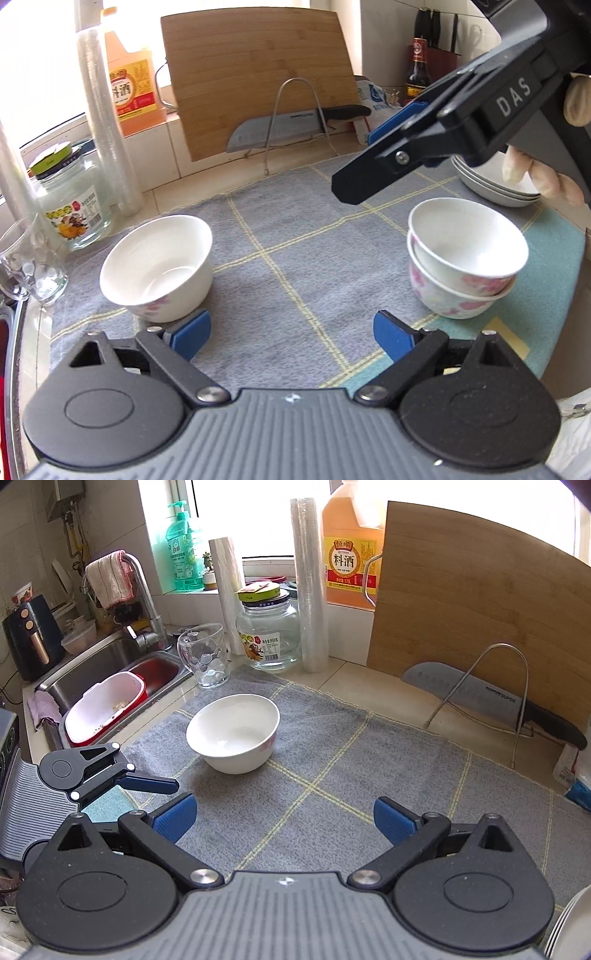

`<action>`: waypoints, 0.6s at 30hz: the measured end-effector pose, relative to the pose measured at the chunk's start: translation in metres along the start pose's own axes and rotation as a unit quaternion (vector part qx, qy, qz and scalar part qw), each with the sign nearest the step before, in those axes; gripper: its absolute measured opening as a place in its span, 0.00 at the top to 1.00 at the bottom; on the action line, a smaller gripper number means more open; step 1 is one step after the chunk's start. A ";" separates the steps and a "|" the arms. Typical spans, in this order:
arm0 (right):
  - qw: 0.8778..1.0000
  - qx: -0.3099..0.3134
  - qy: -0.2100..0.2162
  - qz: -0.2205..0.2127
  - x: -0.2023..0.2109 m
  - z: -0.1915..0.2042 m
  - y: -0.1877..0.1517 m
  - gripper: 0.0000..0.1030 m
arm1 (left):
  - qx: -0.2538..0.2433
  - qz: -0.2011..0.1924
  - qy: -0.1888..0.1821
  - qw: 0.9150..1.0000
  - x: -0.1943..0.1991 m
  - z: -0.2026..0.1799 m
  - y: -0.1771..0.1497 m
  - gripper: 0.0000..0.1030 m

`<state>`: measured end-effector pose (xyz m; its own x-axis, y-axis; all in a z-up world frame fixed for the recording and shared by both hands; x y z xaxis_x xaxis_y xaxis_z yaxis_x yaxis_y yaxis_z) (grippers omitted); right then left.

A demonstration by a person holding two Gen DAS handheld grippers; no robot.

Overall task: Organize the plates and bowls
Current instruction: 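Move the right gripper to the rim of another white bowl, then grasp the white bowl rim with the right gripper and lift it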

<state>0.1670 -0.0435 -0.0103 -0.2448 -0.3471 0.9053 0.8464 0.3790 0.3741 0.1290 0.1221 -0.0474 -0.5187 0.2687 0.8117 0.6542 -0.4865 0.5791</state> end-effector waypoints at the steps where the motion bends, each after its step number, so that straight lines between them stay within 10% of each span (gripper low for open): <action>1: 1.000 0.005 -0.005 0.003 -0.003 0.004 0.005 0.00 | 0.006 -0.001 0.007 1.000 -0.001 0.009 -0.002 0.08; 8: 0.997 0.052 -0.047 0.020 -0.029 0.034 0.044 0.00 | 0.031 -0.010 0.055 0.998 -0.015 0.056 -0.007 0.08; 18: 0.996 0.073 -0.004 0.043 -0.070 0.049 0.079 0.00 | 0.044 -0.020 0.065 0.997 -0.039 0.082 -0.003 0.08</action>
<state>0.2278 0.0527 -0.0345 -0.1788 -0.3005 0.9369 0.7874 0.5272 0.3194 0.1919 0.1814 -0.0744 -0.6080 0.1742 0.7746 0.6748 -0.4006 0.6198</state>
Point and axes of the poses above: each gripper's, at about its wrist camera, not at the fingertips, and x roughly against the way its jaws point, z to its left, y to its top, the point moved 4 cm from there along -x, roughly the way its jaws point, and after that the axes turned 13 degrees about z, right-handed, at the moved point
